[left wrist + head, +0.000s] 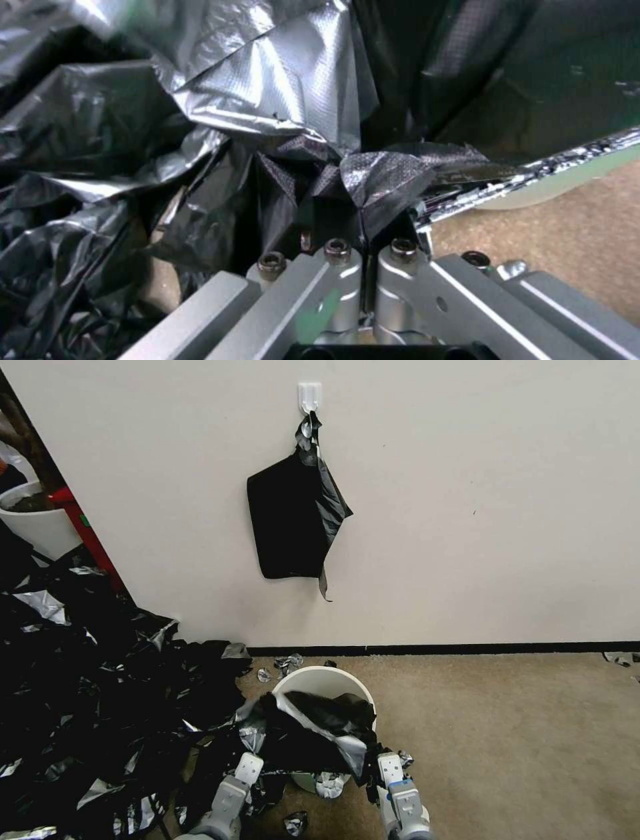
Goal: Place a trash bag onto the trash bin.
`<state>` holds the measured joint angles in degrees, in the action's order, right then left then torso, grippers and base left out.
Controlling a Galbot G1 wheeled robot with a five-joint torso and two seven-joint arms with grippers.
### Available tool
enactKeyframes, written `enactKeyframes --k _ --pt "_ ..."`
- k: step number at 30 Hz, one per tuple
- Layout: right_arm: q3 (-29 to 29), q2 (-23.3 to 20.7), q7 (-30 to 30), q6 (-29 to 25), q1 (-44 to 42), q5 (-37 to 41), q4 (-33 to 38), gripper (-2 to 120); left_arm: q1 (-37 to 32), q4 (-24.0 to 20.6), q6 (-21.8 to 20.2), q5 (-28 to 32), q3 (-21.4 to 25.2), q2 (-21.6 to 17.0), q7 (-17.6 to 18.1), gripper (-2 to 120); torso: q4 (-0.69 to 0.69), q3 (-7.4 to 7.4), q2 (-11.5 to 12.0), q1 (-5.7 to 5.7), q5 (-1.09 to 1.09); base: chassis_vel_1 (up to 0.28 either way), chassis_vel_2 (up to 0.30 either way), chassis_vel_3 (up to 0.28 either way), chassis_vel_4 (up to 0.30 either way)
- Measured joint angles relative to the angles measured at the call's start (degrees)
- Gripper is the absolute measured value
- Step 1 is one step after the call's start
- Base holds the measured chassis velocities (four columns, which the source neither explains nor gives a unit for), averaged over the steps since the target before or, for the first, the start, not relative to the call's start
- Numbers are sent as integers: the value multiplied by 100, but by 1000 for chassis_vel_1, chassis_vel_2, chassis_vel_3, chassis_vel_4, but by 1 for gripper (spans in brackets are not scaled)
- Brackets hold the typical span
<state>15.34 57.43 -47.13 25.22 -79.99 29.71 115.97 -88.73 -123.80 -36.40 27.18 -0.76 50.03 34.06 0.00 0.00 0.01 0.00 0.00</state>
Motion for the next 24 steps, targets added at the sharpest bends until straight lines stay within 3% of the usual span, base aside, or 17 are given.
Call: enactKeyframes --k 6,12,24 --pt "-50 52 45 3 103 -6 -168 0 270 317 -23 28 -64 163 -117 0 0 0 0 0 0 0 0 0 0" --pt "-223 24 63 -9 -24 -10 42 2 239 206 -54 261 -2 183 -238 0 0 0 0 0 0 0 0 0 0" --pt "-367 -412 31 -327 -1032 -137 1070 44 -532 -912 -202 323 513 -262 -545 43 1 0 -1 0 0 0 0 0 0"
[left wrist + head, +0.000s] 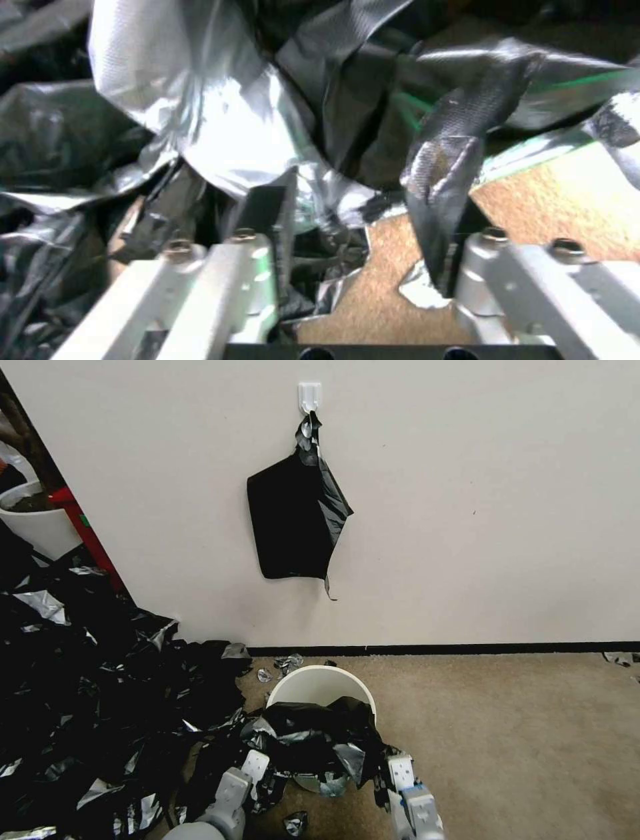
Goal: Place a trash bag onto the trash bin.
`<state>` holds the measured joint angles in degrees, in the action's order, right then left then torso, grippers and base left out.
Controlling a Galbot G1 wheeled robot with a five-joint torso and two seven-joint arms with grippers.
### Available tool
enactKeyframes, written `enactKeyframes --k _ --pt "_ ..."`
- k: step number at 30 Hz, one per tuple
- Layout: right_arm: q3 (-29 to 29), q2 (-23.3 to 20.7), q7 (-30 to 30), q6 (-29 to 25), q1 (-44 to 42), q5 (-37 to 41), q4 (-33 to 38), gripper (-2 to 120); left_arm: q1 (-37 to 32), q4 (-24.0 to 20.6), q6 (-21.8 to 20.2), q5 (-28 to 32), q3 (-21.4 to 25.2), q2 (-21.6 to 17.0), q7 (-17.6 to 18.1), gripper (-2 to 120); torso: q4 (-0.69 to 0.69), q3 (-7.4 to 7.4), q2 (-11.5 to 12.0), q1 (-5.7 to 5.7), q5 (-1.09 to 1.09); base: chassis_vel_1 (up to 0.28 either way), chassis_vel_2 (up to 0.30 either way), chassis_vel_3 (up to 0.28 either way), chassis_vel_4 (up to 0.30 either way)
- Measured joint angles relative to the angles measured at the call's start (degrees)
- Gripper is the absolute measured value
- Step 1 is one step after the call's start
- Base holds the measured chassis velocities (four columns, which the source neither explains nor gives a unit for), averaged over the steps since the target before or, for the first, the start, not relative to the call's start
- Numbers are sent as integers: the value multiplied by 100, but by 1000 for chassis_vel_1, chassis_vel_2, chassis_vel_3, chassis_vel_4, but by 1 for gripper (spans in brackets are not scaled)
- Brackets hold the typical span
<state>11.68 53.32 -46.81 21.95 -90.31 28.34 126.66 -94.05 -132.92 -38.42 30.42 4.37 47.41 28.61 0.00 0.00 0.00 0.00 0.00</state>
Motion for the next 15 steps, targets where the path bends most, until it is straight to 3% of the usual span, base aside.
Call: enactKeyframes --k 1,3,5,6,15 --pt "0 0 0 0 0 0 0 44 0 0 0 0 0 0 0 43 0 0 0 0 0 0 0 0 0" --pt "-33 -85 -4 -105 -279 -120 227 56 -269 -300 -1 -180 102 -140 7 54 0 0 0 0 0 0 0 0 0" --pt "-39 -97 -5 -119 -320 -136 258 57 -307 -338 2 -200 118 -158 19 57 0 0 0 0 0 0 0 0 0" --pt "-57 -151 -7 -189 -493 -222 391 68 -484 -508 60 -260 186 -215 139 65 0 0 -1 0 0 0 0 0 0" --pt "-156 -319 -16 -497 -931 -357 680 97 -643 -950 165 -364 286 -114 334 97 0 0 -1 0 0 0 0 0 0"
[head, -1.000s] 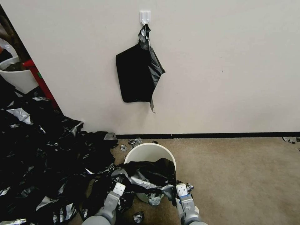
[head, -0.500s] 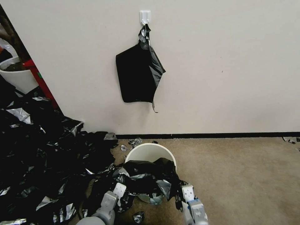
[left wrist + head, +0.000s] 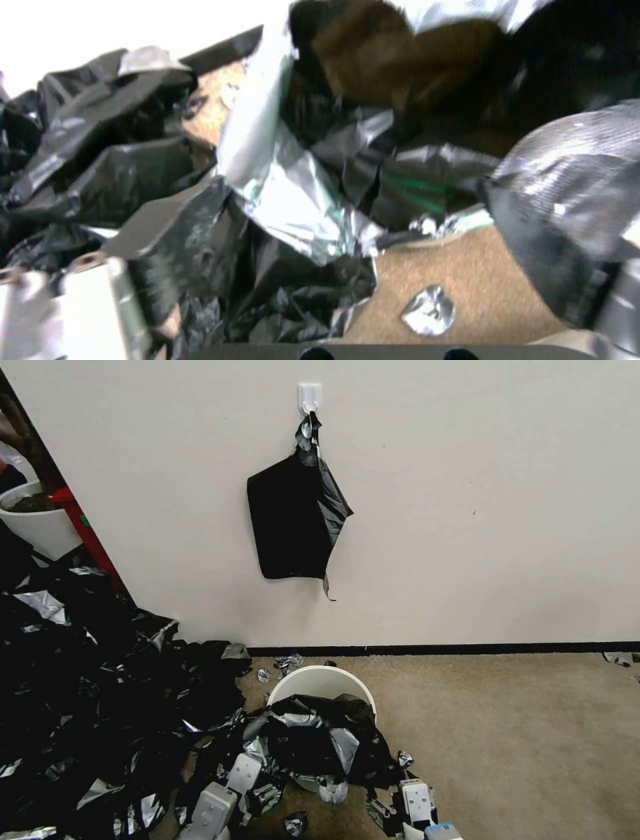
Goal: Place a trash bag onto the trash bin.
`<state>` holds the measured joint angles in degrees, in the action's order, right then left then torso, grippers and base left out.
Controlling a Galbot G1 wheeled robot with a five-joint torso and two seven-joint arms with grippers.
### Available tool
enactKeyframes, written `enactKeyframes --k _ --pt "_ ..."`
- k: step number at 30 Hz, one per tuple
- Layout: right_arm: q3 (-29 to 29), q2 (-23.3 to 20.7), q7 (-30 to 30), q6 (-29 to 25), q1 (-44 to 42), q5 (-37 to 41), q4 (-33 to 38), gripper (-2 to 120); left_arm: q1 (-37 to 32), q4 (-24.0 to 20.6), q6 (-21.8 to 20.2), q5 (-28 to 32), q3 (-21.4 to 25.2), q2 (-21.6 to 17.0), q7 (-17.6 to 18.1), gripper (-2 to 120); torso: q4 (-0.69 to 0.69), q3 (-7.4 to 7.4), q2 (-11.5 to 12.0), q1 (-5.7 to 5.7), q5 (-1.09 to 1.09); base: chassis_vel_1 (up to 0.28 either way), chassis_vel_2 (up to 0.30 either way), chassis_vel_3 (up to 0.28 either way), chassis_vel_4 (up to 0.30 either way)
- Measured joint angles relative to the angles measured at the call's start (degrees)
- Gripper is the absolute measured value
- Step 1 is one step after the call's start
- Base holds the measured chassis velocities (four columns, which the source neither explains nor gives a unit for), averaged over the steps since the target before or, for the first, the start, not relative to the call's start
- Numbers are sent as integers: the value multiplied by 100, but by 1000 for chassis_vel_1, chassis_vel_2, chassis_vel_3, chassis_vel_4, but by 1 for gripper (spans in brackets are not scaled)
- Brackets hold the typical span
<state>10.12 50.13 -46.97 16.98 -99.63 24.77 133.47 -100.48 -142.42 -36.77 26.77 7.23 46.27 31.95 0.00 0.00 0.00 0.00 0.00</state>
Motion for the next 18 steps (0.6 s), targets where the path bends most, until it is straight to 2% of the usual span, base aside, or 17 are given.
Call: enactKeyframes --k 6,8,9,10,11,12,14,15,17,18 --pt "-155 -107 94 -310 -143 1 269 100 44 -107 -60 -6 50 76 64 100 -1 0 0 0 1 0 0 0 0" --pt "-365 -111 461 -712 5 -46 457 100 135 -106 -58 -9 180 165 73 100 -1 0 0 0 0 0 0 0 0" --pt "-386 -111 496 -746 29 -47 470 100 141 -107 -58 -9 189 171 73 100 -1 0 0 0 1 0 0 0 0" --pt "-548 -93 937 -993 372 28 534 100 272 -107 -16 -14 412 292 69 100 -1 0 0 0 1 0 0 0 0" --pt "-548 -93 937 -993 372 28 534 100 272 -107 -16 -14 412 292 69 100 -1 0 0 0 1 0 0 0 0" --pt "-622 -73 1241 -1046 721 236 492 100 360 -107 28 -9 566 373 48 100 -1 0 0 0 0 0 0 0 0" --pt "-663 -60 1376 -1039 926 387 428 100 422 -107 44 2 665 436 24 100 -1 0 0 0 1 0 0 0 0" --pt "-749 -25 1681 -862 1437 780 207 100 561 -106 65 71 880 560 -22 100 -1 0 0 0 0 0 0 0 0" --pt "-772 27 2069 -96 2408 1397 -336 100 766 -104 69 257 1206 758 -54 100 -1 -1 0 0 -1 0 0 0 0" --pt "-772 27 2069 -96 2408 1397 -336 100 766 -104 69 257 1206 758 -54 100 -1 -1 0 0 -1 0 0 0 0"
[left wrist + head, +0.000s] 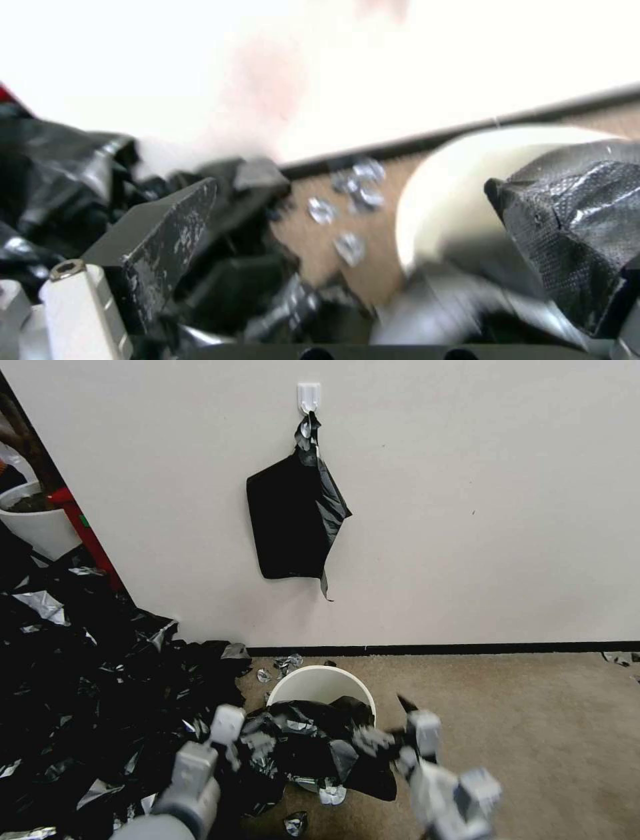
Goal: Place a trash bag onto the trash bin.
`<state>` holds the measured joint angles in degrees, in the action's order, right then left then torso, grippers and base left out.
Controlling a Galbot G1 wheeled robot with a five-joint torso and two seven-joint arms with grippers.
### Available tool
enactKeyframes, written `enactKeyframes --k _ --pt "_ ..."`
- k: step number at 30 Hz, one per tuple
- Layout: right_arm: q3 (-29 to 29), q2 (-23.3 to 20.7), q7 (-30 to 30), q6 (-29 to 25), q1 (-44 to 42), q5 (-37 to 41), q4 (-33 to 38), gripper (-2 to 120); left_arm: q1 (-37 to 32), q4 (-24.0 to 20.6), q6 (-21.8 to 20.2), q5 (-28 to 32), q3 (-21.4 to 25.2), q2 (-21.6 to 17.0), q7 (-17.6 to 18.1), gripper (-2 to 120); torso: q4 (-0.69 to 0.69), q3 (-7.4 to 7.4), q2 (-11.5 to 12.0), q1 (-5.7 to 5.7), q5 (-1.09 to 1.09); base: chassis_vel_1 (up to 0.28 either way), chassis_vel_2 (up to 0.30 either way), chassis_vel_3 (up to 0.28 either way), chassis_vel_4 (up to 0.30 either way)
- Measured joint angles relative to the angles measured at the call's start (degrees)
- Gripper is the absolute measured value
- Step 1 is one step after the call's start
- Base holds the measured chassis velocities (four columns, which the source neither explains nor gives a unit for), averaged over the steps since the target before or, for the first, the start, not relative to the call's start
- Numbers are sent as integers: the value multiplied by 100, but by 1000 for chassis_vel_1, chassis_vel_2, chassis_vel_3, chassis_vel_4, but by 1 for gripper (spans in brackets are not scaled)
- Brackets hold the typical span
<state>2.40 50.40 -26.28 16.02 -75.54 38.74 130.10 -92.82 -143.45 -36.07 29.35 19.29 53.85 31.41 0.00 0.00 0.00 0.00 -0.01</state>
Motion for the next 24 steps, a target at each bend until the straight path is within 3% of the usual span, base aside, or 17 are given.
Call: enactKeyframes --k 2,3,5,6,10,15,18,24 --pt "100 83 186 739 751 447 -549 100 165 2 14 65 307 152 -33 100 1 -1 0 0 2 0 0 0 0" --pt "100 83 186 739 751 447 -549 100 165 2 14 65 307 152 -33 100 1 -1 0 0 2 0 0 0 0" --pt "127 197 599 1467 1403 839 -1231 100 298 6 54 121 610 262 -49 100 2 -1 1 0 1 0 0 0 0" --pt "127 197 599 1467 1403 839 -1231 100 298 6 54 121 610 262 -49 100 2 -1 1 0 1 0 0 0 0" --pt "112 445 1718 2336 2288 816 -2307 100 428 27 177 300 1077 417 -53 100 1 -1 1 0 3 0 0 0 0" --pt "113 595 2584 2507 2616 230 -2833 100 383 42 227 385 1223 485 -40 100 1 0 1 0 2 0 0 0 0" --pt "111 700 3213 2512 2682 -441 -3113 89 351 48 266 386 1235 497 -16 100 1 0 1 0 2 0 0 0 0" --pt "82 765 3261 2503 2607 -718 -3173 69 425 72 299 438 1303 459 13 100 0 0 1 0 1 0 0 0 0"
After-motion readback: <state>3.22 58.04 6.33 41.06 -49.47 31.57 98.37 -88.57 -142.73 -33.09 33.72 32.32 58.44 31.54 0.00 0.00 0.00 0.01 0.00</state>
